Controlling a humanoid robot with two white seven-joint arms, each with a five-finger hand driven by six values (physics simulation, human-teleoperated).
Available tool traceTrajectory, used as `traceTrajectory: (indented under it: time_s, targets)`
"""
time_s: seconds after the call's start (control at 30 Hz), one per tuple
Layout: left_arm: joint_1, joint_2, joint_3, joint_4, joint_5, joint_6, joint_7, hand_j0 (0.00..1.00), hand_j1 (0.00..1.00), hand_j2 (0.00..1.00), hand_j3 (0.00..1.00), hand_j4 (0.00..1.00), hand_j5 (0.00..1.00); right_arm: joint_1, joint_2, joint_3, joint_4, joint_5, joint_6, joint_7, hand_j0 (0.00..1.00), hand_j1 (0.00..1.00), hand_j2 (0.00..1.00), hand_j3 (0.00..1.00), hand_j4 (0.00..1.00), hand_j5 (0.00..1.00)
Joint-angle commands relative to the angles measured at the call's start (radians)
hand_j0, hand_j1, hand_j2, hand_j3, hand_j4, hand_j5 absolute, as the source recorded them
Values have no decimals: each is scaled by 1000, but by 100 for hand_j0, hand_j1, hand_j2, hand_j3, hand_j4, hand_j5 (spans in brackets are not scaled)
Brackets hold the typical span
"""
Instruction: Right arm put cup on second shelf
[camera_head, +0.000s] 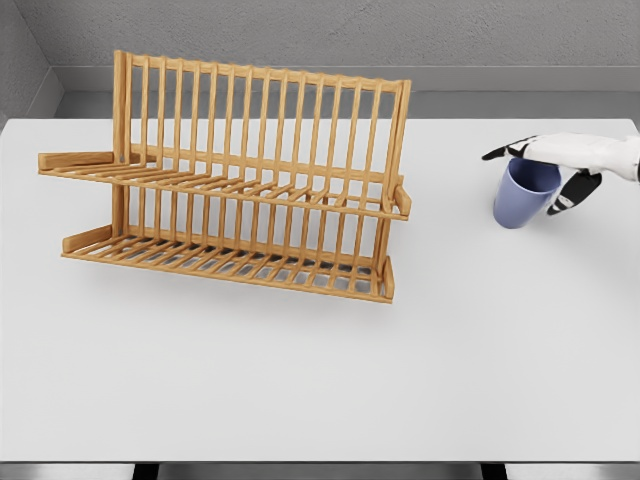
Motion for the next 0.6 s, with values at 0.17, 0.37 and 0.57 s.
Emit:
traceTrajectory:
  time_s: [0.17, 0.37, 0.57]
  targets:
    - [0, 0, 0, 0, 0, 0, 0, 100, 100, 100, 100, 100, 100, -2, -2, -7, 7, -4, 0, 0, 100, 100, 100, 100, 100, 100]
    - [0, 0, 0, 0, 0, 0, 0, 100, 100, 100, 100, 100, 100, -3, -2, -8, 7, -4, 2, 0, 91, 91, 91, 91, 91, 91]
    - [0, 0, 0, 0, 0, 0, 0, 100, 100, 100, 100, 100, 100, -6, -3, -10, 7, -4, 2, 0, 85, 85, 85, 85, 85, 85]
